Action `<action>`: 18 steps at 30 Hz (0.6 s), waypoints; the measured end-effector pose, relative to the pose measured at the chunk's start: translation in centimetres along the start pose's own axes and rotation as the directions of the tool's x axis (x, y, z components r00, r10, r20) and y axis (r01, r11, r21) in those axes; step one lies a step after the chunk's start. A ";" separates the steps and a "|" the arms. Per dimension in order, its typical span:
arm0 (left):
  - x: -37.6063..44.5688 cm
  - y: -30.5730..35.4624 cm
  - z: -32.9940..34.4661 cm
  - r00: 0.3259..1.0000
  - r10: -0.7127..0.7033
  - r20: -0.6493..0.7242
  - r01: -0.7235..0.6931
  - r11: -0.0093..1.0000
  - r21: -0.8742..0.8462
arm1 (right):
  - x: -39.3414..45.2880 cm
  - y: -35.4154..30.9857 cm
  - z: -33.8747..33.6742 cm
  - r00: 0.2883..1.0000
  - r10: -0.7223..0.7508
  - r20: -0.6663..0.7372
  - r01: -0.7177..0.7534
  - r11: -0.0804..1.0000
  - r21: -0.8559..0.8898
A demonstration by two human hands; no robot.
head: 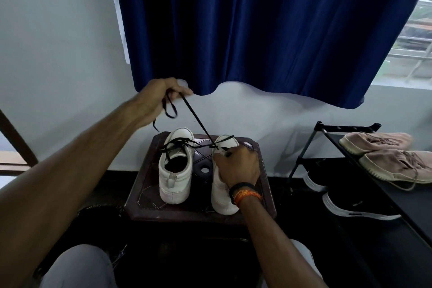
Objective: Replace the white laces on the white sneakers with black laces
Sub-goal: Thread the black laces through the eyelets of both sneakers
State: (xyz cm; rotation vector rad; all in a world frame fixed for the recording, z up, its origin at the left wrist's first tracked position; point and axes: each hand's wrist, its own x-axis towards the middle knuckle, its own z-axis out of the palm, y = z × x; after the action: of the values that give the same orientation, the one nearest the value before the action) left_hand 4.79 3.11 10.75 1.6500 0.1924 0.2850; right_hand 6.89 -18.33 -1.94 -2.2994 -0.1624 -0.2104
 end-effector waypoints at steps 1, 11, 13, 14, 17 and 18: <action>-0.4 -0.3 0.7 0.997 -0.038 0.064 0.047 0.990 -0.136 | 0.0 0.0 0.0 1.000 0.000 -0.002 0.000 1.000 0.010; -0.3 -6.3 6.9 0.945 -0.207 0.254 -0.040 0.695 0.717 | -0.9 1.5 -0.6 0.987 -0.047 -0.151 0.081 0.969 0.232; 0.0 -6.4 7.6 0.933 -0.209 0.294 -0.130 0.567 0.814 | -1.1 2.0 -1.1 0.985 -0.016 -0.172 0.060 0.965 0.254; 0.3 -6.7 7.9 0.929 -0.208 0.307 -0.162 0.518 0.840 | -1.1 2.3 -1.2 0.988 0.005 -0.156 0.034 0.968 0.249; 0.6 -7.2 8.6 0.926 -0.204 0.317 -0.202 0.440 0.875 | -1.0 2.6 -1.3 0.994 0.051 -0.101 -0.026 0.970 0.242; 0.7 -7.3 8.7 0.929 -0.189 0.319 -0.208 0.444 0.871 | -0.9 2.5 -1.5 0.994 0.074 -0.085 -0.052 0.970 0.236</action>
State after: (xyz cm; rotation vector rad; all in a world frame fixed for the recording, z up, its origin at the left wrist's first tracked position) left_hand 8.37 -4.19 2.86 2.7684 0.0209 -0.2102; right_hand 6.34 -21.16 -2.86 -2.0529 -0.0628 -0.2515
